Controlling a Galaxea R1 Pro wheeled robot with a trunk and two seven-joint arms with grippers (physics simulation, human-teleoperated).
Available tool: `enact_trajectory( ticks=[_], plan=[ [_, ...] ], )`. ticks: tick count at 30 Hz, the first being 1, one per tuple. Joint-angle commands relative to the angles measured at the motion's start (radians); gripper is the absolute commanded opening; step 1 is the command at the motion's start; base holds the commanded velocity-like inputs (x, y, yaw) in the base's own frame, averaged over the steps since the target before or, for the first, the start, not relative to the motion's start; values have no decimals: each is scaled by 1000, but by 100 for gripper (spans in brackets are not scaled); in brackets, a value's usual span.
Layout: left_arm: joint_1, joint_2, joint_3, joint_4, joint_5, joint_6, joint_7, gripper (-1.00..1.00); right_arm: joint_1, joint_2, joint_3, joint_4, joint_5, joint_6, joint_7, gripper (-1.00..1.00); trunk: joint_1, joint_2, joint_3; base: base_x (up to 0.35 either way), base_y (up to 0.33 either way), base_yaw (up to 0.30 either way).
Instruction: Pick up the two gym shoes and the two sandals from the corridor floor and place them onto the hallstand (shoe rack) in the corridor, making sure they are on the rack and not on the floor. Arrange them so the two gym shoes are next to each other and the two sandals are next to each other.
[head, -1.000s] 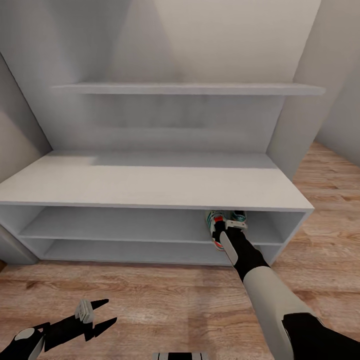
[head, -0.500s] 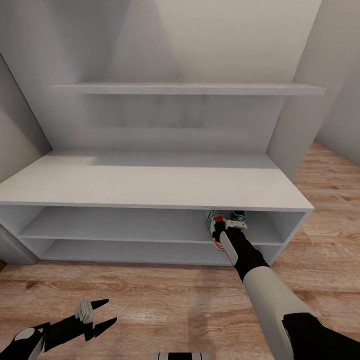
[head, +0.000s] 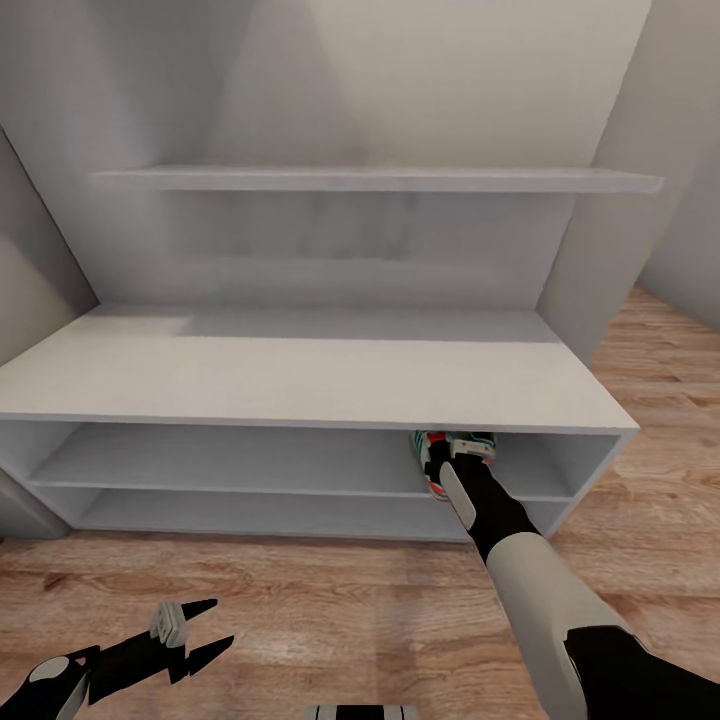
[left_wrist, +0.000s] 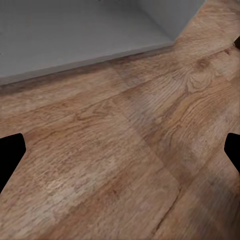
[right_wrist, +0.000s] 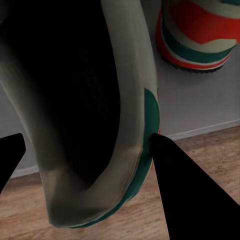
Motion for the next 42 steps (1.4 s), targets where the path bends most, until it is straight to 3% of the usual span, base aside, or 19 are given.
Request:
enact_trajectory(
  ticks=[1,42],
  plan=[
    [-1,-1,8,0,-9,-5,-4,100,0,0,1,9,-9,2,-9,-100,0,0,-1,34,0,0],
    [-1,-1,8,0,-9,-5,-4,100,0,-2,-1,9,-8,2,-9,-100,0,0,-1,64,0,0]
  ],
)
